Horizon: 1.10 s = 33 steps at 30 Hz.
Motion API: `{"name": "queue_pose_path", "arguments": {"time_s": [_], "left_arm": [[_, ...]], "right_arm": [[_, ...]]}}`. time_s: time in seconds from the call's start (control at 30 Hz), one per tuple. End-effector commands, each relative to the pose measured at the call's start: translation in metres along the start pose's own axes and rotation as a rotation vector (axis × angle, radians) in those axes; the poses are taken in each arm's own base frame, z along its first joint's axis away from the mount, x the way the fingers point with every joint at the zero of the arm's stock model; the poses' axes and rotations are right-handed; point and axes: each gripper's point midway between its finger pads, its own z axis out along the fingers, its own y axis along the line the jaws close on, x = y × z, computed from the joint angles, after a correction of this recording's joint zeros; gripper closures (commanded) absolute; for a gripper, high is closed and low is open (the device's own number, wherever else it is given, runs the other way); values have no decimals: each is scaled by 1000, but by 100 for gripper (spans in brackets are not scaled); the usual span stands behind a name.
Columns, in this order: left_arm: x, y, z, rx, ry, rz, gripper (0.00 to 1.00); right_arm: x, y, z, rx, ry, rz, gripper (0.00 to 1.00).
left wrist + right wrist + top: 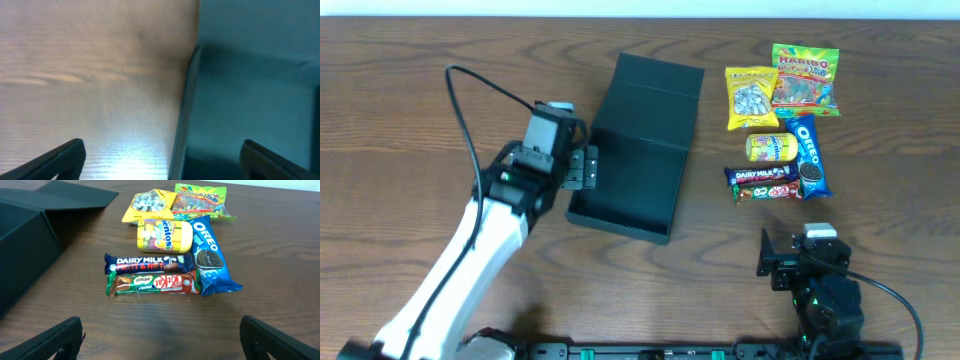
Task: Pack container
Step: 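Push the black box with the left gripper toward the table center, then nudge the box into place with the left gripper, then retract left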
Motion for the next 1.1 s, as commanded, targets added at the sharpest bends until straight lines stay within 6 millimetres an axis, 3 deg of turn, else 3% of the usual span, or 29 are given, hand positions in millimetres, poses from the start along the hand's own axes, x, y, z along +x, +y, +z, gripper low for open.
{"name": "queue_pose_path", "arguments": {"time_s": [0.0, 0.23, 0.33, 0.4, 0.43, 0.53, 0.63, 0.97, 1.07], "left_arm": [[18, -19, 20, 145, 90, 123, 5], [38, -17, 61, 110, 194, 194, 2], [50, -16, 77, 105, 250, 193, 10], [58, -16, 84, 103, 281, 190, 32], [59, -17, 86, 104, 287, 182, 37], [60, -18, 87, 102, 295, 134, 79], [60, -18, 87, 94, 295, 72, 94], [67, -44, 81, 172, 350, -172, 94], [70, -55, 79, 181, 356, -172, 94]], "right_arm": [[0, -2, 0, 15, -2, -11, 1], [0, -2, 0, 15, -3, -11, 1], [0, -2, 0, 15, -2, -11, 1], [0, -2, 0, 15, -2, -11, 1], [0, -2, 0, 15, -3, -11, 1], [0, -2, 0, 15, -2, -11, 1], [0, -2, 0, 15, -2, -11, 1], [0, -2, 0, 15, -3, -11, 1], [0, -2, 0, 15, -3, -11, 1]]}}
